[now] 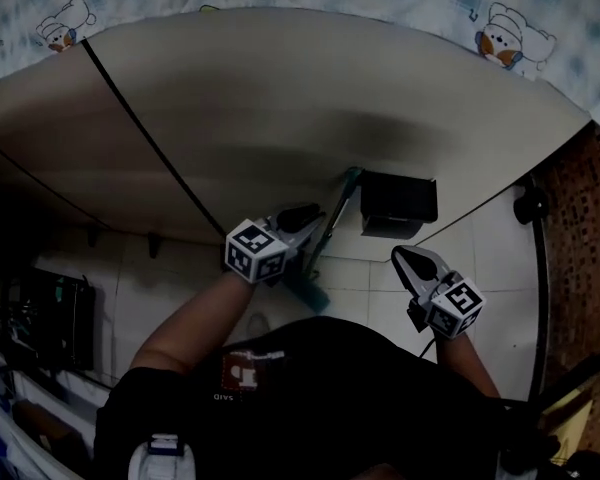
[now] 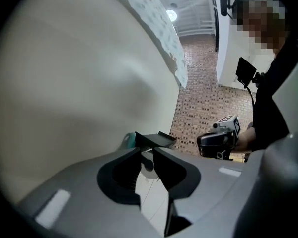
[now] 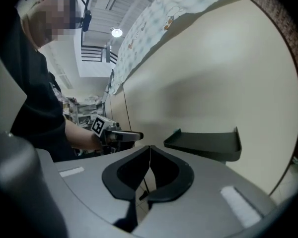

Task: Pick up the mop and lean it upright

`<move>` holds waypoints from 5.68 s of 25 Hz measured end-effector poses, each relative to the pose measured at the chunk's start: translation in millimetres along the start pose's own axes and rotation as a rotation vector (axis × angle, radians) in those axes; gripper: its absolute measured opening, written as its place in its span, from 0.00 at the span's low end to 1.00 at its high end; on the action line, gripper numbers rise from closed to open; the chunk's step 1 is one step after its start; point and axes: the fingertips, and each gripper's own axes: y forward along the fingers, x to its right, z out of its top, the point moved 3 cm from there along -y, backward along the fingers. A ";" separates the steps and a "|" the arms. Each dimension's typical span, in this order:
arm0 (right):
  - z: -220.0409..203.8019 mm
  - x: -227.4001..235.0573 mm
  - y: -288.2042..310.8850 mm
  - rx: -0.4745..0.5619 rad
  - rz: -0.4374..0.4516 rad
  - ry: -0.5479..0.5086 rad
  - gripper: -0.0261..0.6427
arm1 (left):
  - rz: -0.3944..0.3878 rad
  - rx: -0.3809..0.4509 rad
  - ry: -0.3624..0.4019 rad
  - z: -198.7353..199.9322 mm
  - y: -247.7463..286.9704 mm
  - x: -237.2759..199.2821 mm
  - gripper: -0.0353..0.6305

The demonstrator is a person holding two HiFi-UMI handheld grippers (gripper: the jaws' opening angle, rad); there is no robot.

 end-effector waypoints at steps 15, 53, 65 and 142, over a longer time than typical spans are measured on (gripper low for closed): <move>-46.5 30.2 -45.3 -0.034 -0.128 0.097 0.07 | 0.120 -0.187 0.077 -48.8 124.0 -56.8 0.33; -32.4 17.7 -28.2 -0.039 -0.088 0.093 0.07 | 0.123 -0.217 0.165 3.4 29.6 -21.2 0.22; 44.7 11.8 -4.0 0.070 -0.044 0.006 0.07 | 0.086 -0.187 0.220 83.6 -0.9 6.6 0.22; 225.8 -55.7 47.9 0.182 0.126 -0.248 0.34 | -0.203 0.093 0.354 433.7 -20.9 165.5 0.23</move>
